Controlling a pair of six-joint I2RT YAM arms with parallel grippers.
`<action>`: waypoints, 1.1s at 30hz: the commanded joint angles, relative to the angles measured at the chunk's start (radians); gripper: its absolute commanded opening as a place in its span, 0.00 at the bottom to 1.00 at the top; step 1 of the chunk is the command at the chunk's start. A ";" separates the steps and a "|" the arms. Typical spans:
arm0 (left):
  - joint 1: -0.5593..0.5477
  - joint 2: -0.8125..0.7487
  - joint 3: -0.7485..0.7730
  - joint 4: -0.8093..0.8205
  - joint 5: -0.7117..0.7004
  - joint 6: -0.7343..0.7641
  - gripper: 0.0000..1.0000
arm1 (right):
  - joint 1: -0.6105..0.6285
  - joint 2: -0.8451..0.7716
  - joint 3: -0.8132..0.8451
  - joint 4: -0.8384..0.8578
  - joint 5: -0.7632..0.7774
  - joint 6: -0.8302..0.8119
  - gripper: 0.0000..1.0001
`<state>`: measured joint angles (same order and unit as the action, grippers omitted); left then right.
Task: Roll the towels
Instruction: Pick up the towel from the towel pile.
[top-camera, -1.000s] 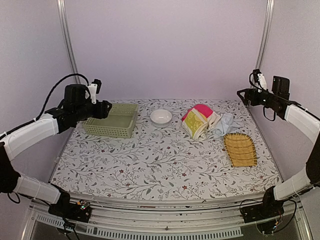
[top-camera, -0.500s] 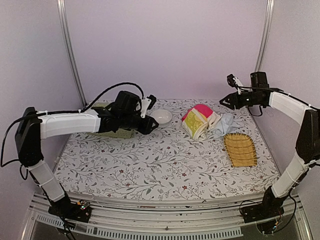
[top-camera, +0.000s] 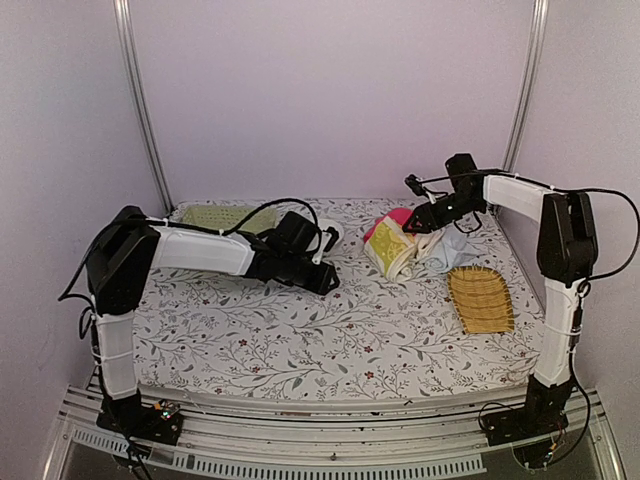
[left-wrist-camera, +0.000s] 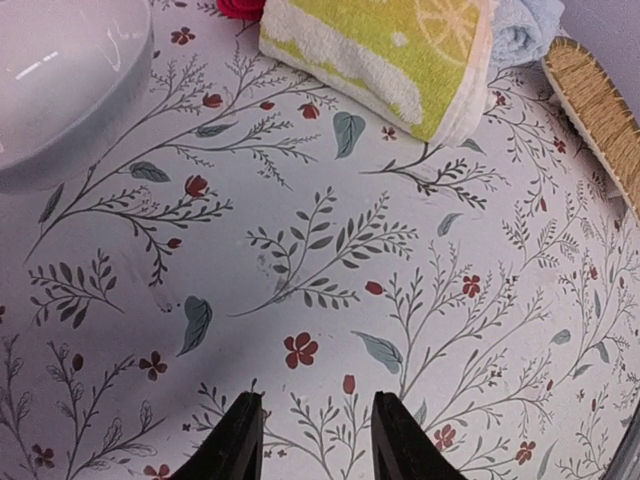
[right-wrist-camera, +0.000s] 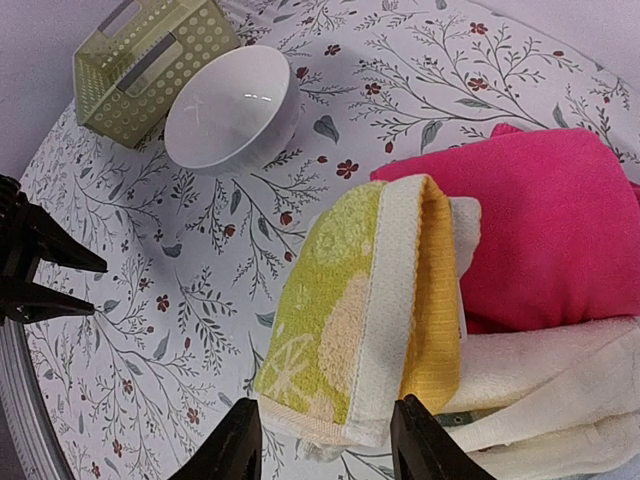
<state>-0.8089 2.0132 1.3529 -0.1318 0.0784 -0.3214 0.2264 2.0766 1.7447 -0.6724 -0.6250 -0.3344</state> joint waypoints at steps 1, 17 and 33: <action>0.034 0.053 0.045 0.016 -0.011 -0.033 0.39 | 0.028 0.070 0.068 -0.091 0.010 -0.017 0.45; 0.130 0.251 0.264 0.021 0.015 -0.022 0.00 | 0.073 0.135 0.119 -0.157 0.068 -0.024 0.24; 0.129 0.239 0.214 0.102 0.097 -0.027 0.00 | 0.073 0.078 0.117 -0.107 0.190 0.020 0.49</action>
<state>-0.6785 2.2986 1.6245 -0.0822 0.1238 -0.3489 0.2962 2.1983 1.8412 -0.8074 -0.4744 -0.3286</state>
